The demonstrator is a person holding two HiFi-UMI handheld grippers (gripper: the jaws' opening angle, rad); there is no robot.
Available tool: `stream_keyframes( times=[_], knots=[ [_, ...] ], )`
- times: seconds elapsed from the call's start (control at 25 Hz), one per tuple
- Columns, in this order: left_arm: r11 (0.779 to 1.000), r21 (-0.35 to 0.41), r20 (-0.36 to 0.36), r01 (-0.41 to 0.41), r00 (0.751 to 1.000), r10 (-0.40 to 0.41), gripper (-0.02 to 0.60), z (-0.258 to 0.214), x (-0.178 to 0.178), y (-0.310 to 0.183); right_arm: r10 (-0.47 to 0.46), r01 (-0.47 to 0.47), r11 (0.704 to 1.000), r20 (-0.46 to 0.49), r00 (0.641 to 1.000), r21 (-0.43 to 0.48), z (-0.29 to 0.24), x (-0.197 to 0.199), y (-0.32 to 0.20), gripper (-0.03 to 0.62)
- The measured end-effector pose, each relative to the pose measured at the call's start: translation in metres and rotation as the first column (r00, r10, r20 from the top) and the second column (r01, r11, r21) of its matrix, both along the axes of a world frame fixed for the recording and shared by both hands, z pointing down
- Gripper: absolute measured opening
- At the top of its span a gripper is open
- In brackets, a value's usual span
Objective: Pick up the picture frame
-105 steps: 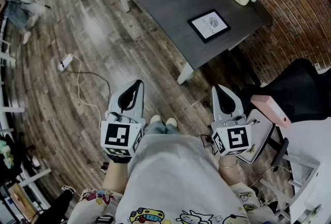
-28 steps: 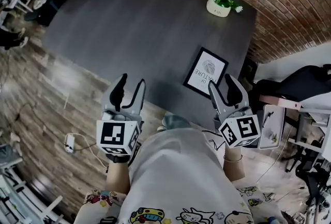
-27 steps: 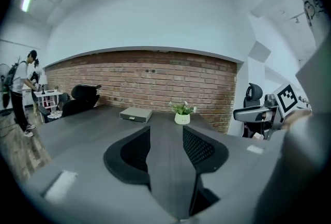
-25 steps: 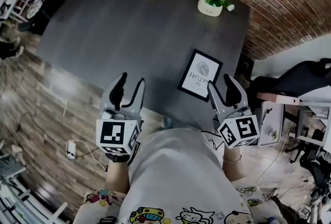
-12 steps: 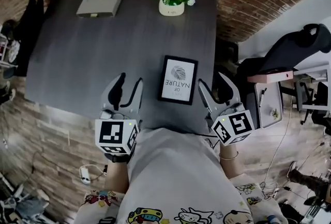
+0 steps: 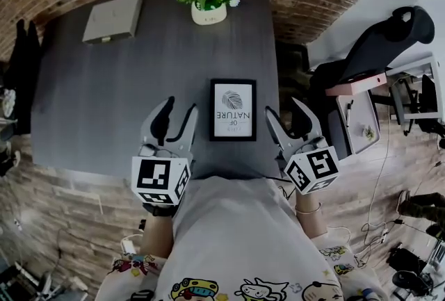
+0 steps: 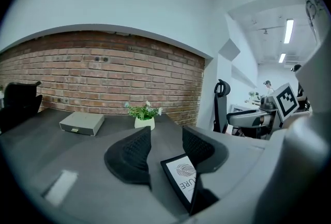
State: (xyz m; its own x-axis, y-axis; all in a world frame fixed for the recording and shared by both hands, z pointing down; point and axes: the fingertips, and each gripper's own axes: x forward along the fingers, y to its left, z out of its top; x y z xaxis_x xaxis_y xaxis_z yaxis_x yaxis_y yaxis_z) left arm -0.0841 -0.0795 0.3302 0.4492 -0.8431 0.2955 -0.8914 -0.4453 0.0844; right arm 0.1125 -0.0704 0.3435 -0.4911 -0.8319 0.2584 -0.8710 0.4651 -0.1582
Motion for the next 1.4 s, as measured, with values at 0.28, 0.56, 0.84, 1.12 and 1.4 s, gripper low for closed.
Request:
stream_keyframes(
  times=[0.28,0.56,0.84,1.12,1.4],
  knots=[
    [0.998,-0.039,-0.006,-0.057,0.998,0.057,0.196,0.013,0.009,-0.008,0.036,-0.036,0.999,-0.004,0.999,-0.023,0.006,-0.001,-0.003,0.229],
    [0.993,-0.071,-0.013,-0.094,0.996,0.093,0.196,0.025,0.015,-0.014,0.057,-0.058,0.997,-0.010,0.998,-0.054,0.017,-0.002,-0.004,0.229],
    [0.987,-0.113,-0.014,-0.115,0.993,0.114,0.193,0.041,0.024,-0.015,0.064,-0.064,0.993,-0.006,0.998,-0.098,0.033,-0.001,-0.005,0.229],
    [0.978,-0.165,-0.008,-0.125,0.992,0.126,0.193,0.064,0.030,-0.018,0.060,-0.060,0.987,-0.003,0.998,-0.146,0.054,-0.003,-0.009,0.230],
    [0.964,-0.228,0.000,-0.137,0.990,0.140,0.193,0.093,0.038,-0.019,0.048,-0.047,0.979,0.001,0.999,-0.201,0.077,-0.004,-0.011,0.229]
  ],
)
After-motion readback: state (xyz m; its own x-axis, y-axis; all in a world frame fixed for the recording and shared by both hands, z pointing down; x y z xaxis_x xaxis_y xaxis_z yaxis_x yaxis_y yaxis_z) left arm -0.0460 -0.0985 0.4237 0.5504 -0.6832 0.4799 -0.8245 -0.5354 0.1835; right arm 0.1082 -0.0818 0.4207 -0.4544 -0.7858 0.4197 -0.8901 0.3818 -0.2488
